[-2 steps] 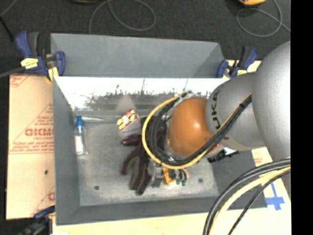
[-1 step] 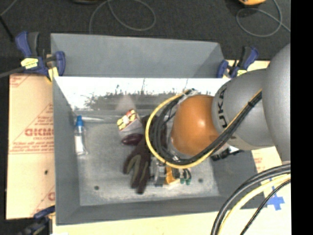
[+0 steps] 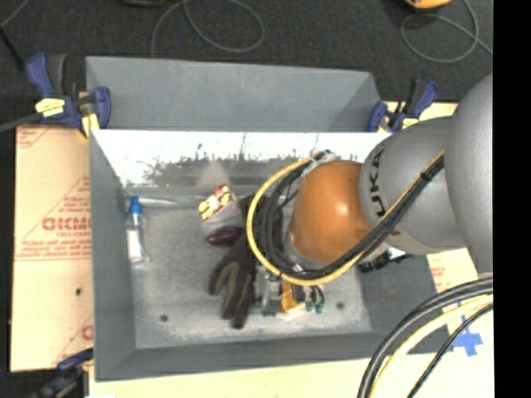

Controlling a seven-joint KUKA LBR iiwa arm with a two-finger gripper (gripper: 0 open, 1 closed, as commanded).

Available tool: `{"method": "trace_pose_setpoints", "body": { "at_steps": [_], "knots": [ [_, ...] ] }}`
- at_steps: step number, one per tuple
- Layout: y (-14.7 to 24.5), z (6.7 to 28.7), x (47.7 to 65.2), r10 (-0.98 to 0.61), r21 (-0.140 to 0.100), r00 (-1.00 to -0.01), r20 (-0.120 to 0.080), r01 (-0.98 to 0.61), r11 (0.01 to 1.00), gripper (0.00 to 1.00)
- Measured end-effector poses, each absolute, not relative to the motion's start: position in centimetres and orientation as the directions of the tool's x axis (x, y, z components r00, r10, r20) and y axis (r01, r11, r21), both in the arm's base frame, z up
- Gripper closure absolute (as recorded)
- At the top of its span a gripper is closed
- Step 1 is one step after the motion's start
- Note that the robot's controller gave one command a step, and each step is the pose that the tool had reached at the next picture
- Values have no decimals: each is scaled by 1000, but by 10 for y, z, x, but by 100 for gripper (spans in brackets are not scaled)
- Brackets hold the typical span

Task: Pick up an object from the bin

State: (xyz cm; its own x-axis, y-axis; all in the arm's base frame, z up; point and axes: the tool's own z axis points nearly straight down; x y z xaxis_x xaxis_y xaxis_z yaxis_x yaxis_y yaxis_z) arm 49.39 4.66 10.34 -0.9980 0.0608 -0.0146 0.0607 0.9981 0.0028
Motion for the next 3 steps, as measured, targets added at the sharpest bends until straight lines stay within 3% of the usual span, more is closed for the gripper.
{"method": "trace_pose_setpoints", "body": {
  "at_steps": [1, 2, 3],
  "knots": [
    [35, 136, 502, 79, 4, -997, -17, 79, 997, 100],
    [35, 136, 502, 79, 4, -997, -17, 79, 997, 100],
    [34, 226, 509, 64, 4, -998, -20, 64, 998, 100]
  ]
}}
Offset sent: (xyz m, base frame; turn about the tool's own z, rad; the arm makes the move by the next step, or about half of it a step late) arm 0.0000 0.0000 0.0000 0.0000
